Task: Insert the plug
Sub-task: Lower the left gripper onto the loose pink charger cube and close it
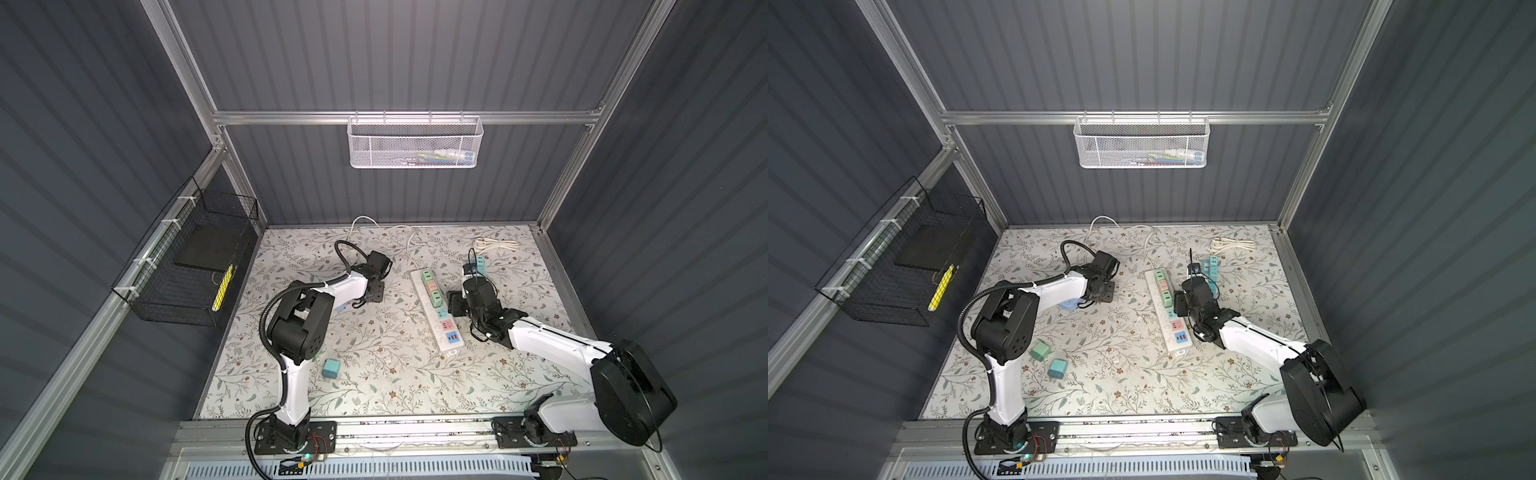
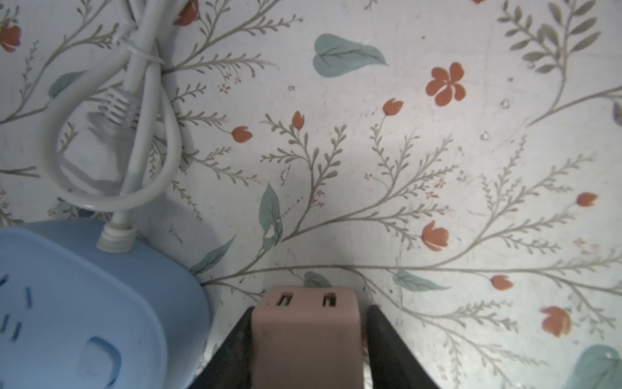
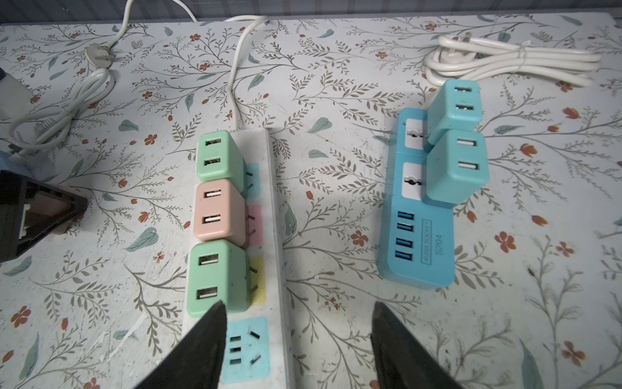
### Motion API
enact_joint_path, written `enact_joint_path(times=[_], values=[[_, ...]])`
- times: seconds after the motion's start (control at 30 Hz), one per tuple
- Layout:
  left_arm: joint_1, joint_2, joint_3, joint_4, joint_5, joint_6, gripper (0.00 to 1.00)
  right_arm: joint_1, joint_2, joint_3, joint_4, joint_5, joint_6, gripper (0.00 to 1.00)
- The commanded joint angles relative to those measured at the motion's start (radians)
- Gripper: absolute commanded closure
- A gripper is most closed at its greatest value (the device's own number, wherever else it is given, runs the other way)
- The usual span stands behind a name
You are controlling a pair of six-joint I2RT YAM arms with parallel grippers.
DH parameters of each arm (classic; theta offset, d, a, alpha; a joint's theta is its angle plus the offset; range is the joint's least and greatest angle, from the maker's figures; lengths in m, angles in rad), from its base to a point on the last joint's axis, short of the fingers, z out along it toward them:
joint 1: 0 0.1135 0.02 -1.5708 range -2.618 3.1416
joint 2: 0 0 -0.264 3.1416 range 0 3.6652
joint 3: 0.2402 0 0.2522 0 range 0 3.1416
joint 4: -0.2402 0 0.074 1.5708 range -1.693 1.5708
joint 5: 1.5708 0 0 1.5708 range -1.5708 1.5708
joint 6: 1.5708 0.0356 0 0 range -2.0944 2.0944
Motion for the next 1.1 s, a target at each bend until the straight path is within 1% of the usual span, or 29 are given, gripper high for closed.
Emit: enact_joint_path(times=[0.0,0.13,0.27,0.37,0.43,0.53,0.67,0.77,0.83,0.97,1.07], values=[[-0.004,-0.021,-0.032,-0.040,0.037,0.009,0.56,-0.003,0.007,0.004,0.008,0.007,0.001,0.31],[-0.049,-0.048,-0.045,-0.048,0.050,0.053,0.57,-0.004,0.003,0.003,0.007,0.011,0.000,0.31],[-0.169,-0.048,-0.045,-0.105,0.046,0.108,0.57,-0.003,0.000,0.003,0.007,0.020,-0.002,0.31],[-0.214,-0.074,-0.086,-0.119,0.102,0.109,0.58,-0.003,-0.007,-0.002,0.007,0.029,-0.004,0.31],[-0.216,-0.104,-0.121,-0.122,0.164,0.109,0.56,-0.003,-0.012,-0.006,0.011,0.032,-0.004,0.32],[-0.217,-0.120,-0.129,-0.173,0.208,0.126,0.54,-0.003,-0.011,-0.006,0.012,0.029,-0.004,0.32],[-0.217,-0.126,-0.119,-0.231,0.219,0.151,0.38,-0.003,-0.007,-0.004,0.013,0.025,-0.002,0.32],[-0.217,-0.122,-0.097,-0.263,0.219,0.165,0.32,-0.003,-0.005,-0.003,0.012,0.027,-0.004,0.32],[-0.217,-0.114,-0.083,-0.281,0.214,0.173,0.31,-0.003,-0.007,-0.003,0.010,0.027,-0.005,0.32],[-0.217,-0.098,-0.064,-0.286,0.215,0.180,0.38,-0.003,-0.009,-0.003,0.009,0.026,-0.005,0.32],[-0.217,-0.086,-0.052,-0.293,0.223,0.182,0.40,-0.003,-0.013,-0.003,0.006,0.026,-0.006,0.32]])
